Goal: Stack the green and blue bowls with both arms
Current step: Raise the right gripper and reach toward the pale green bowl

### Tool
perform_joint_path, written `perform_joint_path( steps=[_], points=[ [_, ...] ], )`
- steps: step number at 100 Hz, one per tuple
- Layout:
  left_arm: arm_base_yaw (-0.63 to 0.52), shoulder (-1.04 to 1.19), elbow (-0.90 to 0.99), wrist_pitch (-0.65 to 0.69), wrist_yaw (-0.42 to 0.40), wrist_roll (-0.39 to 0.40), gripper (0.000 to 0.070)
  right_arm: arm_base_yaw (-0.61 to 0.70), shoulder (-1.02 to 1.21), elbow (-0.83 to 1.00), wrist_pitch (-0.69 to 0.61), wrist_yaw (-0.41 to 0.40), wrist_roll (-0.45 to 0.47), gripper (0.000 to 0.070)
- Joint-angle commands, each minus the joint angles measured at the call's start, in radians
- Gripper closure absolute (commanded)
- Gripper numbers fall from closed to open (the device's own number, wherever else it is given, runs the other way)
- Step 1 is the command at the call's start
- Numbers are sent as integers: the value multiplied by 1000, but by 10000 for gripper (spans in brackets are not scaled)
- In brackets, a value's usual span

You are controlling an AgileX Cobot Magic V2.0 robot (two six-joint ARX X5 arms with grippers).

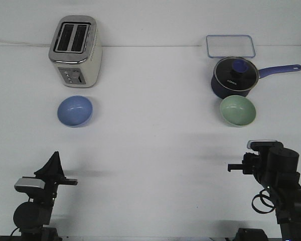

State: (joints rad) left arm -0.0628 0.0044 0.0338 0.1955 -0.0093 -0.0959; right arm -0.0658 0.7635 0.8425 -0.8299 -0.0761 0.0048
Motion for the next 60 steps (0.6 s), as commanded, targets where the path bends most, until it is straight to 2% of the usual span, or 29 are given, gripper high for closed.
perform_joint_path(
  steps=[1, 8, 15, 40, 60],
  points=[
    [1, -1, -20, 15, 1, 1, 690, 1, 3, 18, 4, -1, -1, 456],
    [1, -1, -20, 15, 1, 1, 690, 1, 3, 18, 0, -1, -1, 332],
    [1, -1, -20, 15, 1, 1, 690, 1, 3, 18, -4, -1, -1, 270],
    [1, -1, -20, 15, 1, 1, 690, -1, 30, 62, -28, -1, 19, 260],
    [1, -1, -20, 15, 1, 1, 690, -13, 179, 190, -21, 6, 11, 260]
  ],
)
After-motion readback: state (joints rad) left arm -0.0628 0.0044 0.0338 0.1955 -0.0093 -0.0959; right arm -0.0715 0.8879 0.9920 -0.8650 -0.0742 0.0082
